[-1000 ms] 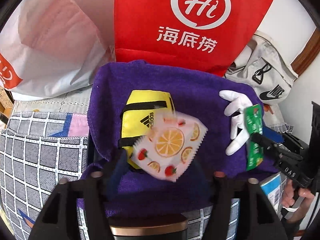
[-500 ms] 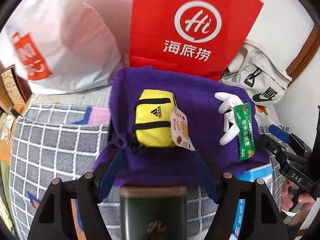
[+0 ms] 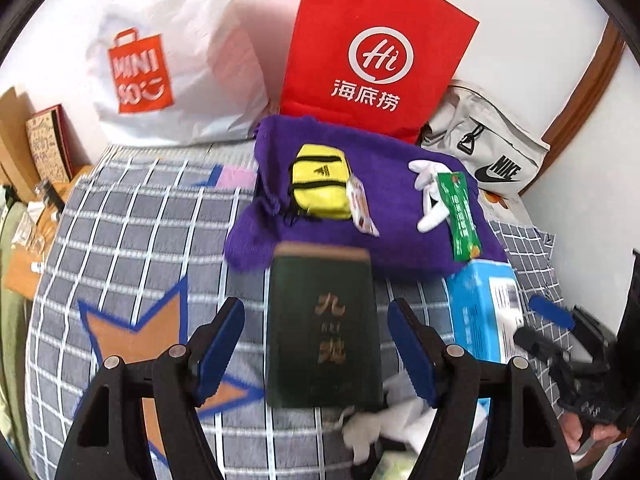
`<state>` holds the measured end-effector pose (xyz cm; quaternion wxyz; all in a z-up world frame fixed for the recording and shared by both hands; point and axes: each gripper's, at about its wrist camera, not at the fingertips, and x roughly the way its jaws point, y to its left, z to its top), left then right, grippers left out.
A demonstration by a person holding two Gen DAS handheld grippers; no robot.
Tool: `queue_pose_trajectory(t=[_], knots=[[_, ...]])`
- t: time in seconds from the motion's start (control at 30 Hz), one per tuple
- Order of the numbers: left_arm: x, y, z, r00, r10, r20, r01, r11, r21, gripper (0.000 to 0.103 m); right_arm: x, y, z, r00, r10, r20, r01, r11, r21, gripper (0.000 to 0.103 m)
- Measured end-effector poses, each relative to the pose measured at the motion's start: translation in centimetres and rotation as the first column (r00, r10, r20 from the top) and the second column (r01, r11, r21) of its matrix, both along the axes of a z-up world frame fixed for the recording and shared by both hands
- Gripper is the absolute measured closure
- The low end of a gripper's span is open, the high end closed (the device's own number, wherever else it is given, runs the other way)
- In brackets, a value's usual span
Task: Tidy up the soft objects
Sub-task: 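Move the left tool toward the dark green tin box, then grasp the white cloth with the left tool while the right tool grasps the white sponge block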
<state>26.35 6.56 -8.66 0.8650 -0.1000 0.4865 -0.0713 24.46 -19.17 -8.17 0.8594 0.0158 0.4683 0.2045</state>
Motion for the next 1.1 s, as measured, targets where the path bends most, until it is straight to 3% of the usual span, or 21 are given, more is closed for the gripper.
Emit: queue_pose_trajectory(t=[0.23, 0.4, 0.53, 1.1], knots=[[-3.5, 0.8, -0.5, 1.0, -0.011, 0.007, 0.012, 0.999, -0.039, 0.031, -5.2, 1.9, -0.7, 0.997, 0.049, -0.062, -0.049, 0.999, 0.003, 0.027], [-5.5, 0.9, -1.2, 1.0, -0.027, 0.016, 0.028, 0.998, -0.049, 0.031, -7.7, 2.4, -2.5, 0.995, 0.017, -0.103, -0.016, 1.0, 0.005, 0.027], [-6.2, 0.9, -2.3, 0.999, -0.045, -0.001, 0.045, 0.997, -0.069, 0.031, -7.9, 2.0, -4.2, 0.986, -0.031, -0.164, 0.035, 0.999, 0.022, 0.027], [-7.7, 0.9, -4.7, 0.995, -0.093, -0.037, 0.09, 0.993, -0.071, 0.031, -6.8, 3.8, -6.3, 0.977, -0.139, -0.159, 0.144, 0.989, 0.021, 0.022]])
